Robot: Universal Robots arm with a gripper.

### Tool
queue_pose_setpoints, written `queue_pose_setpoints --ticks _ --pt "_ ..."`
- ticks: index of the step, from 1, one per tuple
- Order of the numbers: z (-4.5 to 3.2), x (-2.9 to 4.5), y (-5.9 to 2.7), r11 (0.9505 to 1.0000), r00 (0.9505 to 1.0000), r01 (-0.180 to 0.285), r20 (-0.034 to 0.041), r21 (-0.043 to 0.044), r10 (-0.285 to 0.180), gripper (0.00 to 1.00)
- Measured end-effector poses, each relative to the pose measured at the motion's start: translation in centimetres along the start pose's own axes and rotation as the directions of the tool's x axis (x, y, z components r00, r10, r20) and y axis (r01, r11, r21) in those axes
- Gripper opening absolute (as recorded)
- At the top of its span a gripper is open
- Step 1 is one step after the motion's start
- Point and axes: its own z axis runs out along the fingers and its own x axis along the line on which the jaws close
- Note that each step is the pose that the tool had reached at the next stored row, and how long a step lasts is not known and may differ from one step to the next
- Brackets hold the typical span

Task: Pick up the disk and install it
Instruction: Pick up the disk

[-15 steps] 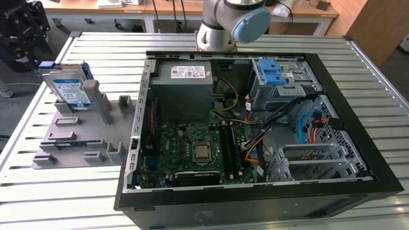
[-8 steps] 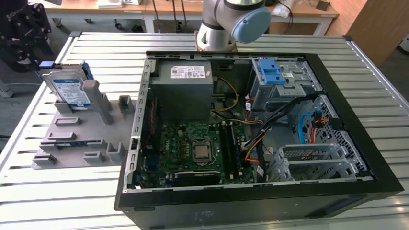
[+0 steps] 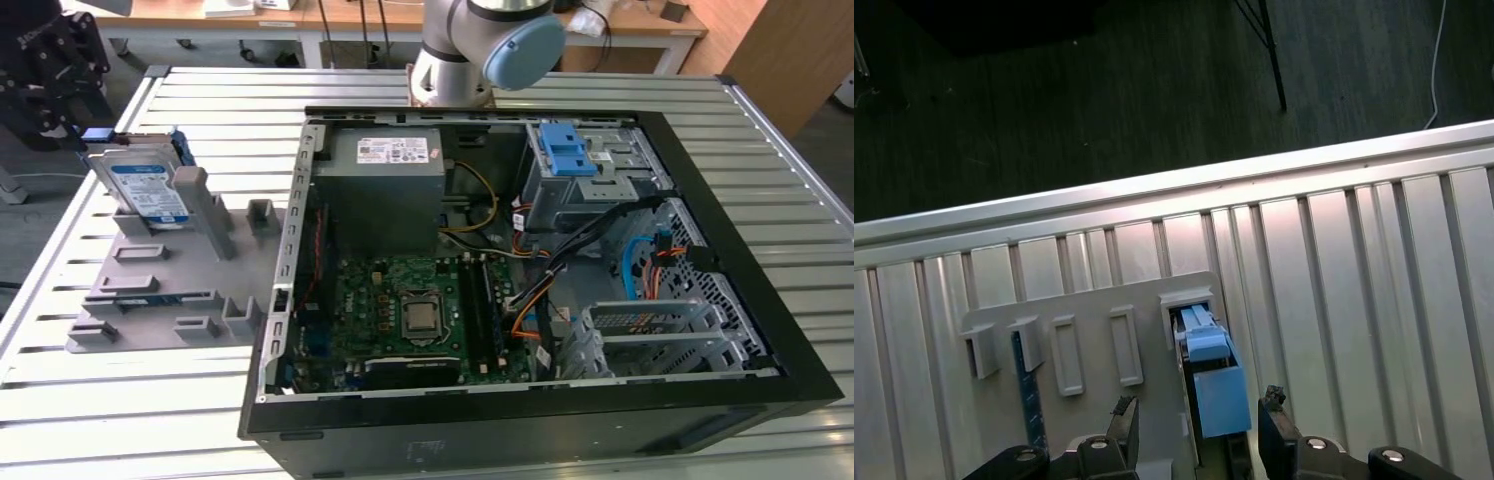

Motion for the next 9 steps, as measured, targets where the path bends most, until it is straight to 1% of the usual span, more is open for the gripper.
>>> queue_pose_setpoints --ticks 9 --pt "0.38 0.00 0.00 1.0000 1.0000 0.000 0.0001 0.0002 0.000 0.59"
